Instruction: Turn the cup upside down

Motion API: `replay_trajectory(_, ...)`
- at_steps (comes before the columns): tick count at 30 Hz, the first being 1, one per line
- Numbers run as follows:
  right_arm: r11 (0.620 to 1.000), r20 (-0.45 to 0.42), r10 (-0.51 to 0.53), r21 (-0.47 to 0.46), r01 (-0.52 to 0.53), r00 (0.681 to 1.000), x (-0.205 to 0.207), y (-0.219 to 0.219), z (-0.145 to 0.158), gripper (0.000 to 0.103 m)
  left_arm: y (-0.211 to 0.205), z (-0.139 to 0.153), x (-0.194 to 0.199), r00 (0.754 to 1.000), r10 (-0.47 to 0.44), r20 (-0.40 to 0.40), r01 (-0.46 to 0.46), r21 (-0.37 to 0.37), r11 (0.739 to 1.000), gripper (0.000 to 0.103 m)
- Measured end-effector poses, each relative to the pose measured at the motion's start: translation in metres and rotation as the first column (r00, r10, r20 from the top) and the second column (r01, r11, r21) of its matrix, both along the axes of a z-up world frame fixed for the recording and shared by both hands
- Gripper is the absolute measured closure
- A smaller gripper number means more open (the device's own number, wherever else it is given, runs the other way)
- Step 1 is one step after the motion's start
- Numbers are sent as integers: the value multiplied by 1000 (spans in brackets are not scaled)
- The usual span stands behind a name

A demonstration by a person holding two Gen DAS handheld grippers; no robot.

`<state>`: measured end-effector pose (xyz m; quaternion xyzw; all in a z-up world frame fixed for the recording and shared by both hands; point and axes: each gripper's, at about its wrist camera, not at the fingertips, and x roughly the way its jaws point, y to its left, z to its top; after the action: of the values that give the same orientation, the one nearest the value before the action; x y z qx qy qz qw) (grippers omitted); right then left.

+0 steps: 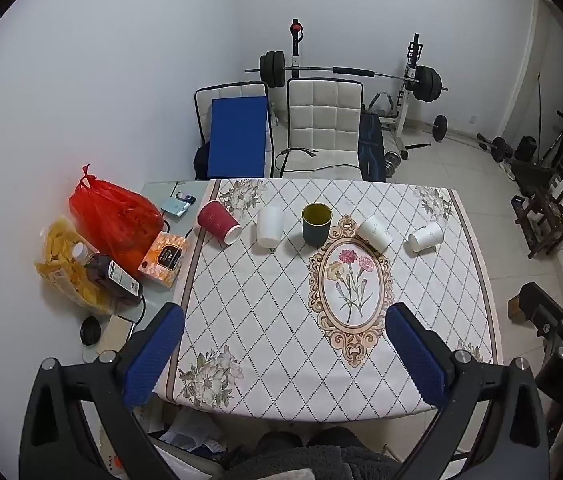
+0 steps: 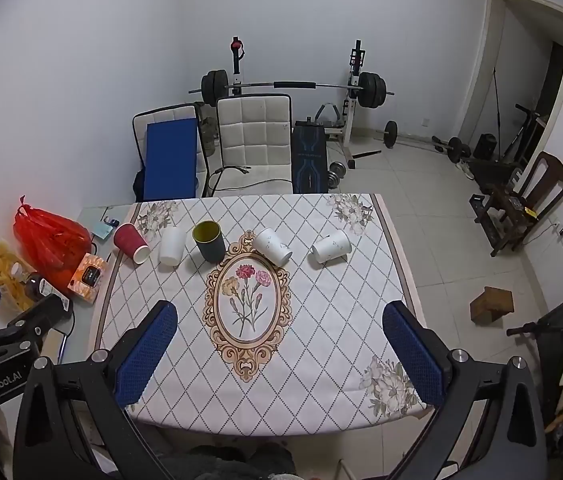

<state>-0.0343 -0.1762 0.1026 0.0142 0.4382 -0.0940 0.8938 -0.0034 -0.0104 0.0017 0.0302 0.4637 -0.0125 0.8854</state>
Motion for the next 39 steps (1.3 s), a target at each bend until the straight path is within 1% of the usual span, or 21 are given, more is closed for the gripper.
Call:
replay_trajectory(4, 1000, 1, 0, 1, 0, 1000, 0, 0, 1, 0, -2, 3, -1, 1000, -1, 1, 1, 0, 1000, 0)
replay_trajectory(5, 1000, -1, 0, 2, 0, 1000, -1, -3, 9, 0, -4, 4, -2, 1000, -2, 1, 2, 1, 1000, 0)
replay_trajectory(8, 1000, -5, -1, 2, 1, 1000, 1, -2, 11, 0, -4, 7, 0, 1000, 0, 2, 0, -1, 1000, 0)
replay_trajectory(13, 1000, 0, -4, 4, 4, 1000, -1, -5, 7, 0, -5, 9, 0, 1000, 1, 3, -1, -1, 1000, 0)
replay_trajectory(34, 1000, -1, 0, 8, 0, 1000, -3, -5, 7, 0, -6, 8, -2, 1000, 0, 10, 0, 2, 1000, 0)
replay_trajectory(35, 1000, 0, -1, 7, 1, 1000, -3, -5, 7, 0, -7, 9, -2, 1000, 1, 11, -1, 0, 1000, 0)
replay_trajectory(37, 1000, -1, 0, 7, 0, 1000, -2, -5, 7, 0, -6, 19, 1, 1000, 2, 12, -2, -1, 1000, 0)
replay_trajectory(39, 1000, 1, -1, 6, 1, 1000, -2, -5, 8, 0, -7, 22, 1, 1000, 1, 12, -1, -2, 1000, 0)
